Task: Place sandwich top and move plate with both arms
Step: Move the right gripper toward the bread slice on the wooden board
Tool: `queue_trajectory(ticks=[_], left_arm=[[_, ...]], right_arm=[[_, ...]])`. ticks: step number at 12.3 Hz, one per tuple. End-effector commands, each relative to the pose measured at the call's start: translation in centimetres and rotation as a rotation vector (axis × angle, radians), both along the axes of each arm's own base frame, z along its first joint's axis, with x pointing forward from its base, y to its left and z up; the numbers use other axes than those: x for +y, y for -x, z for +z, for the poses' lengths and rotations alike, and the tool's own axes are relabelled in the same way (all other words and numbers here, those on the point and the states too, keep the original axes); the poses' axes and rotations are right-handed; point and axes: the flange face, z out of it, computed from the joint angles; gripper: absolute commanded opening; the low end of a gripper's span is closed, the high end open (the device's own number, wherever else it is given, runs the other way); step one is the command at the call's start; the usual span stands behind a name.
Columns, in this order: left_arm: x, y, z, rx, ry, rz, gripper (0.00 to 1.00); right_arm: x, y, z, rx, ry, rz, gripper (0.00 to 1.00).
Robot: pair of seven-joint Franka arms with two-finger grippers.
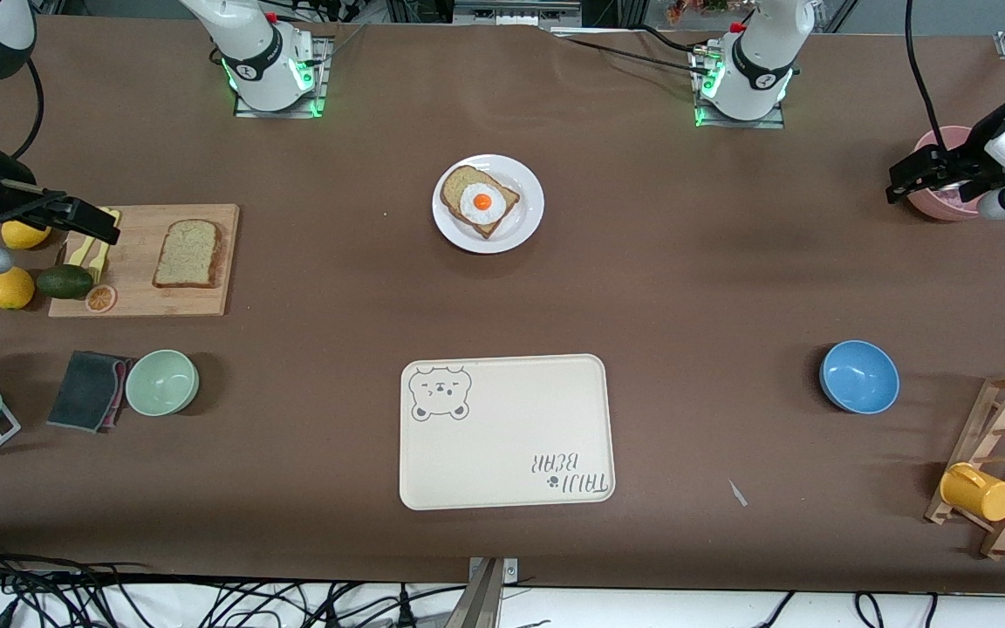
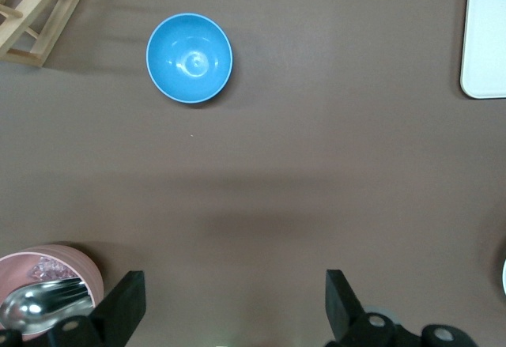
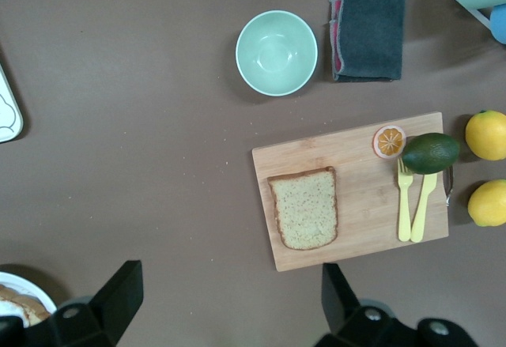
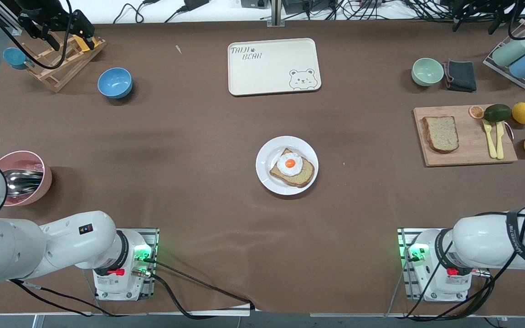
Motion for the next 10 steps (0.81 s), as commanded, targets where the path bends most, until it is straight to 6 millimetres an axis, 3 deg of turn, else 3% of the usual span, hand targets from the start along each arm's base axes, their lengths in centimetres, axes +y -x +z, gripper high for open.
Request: queue_trajectory(ticks=[1,10], left_arm=[[0.2,0.1,0.3,-0.025,-0.014,-0.009,1.0],[-0.5,1.0,-0.3,-0.053,-0.03,0.014,1.0]], right_arm=[[0.3,0.5,-1.3,-0.007,0.02,0.002,1.0],[0.5,1.7,1.1,-0.014,0.019,0.016,1.0]])
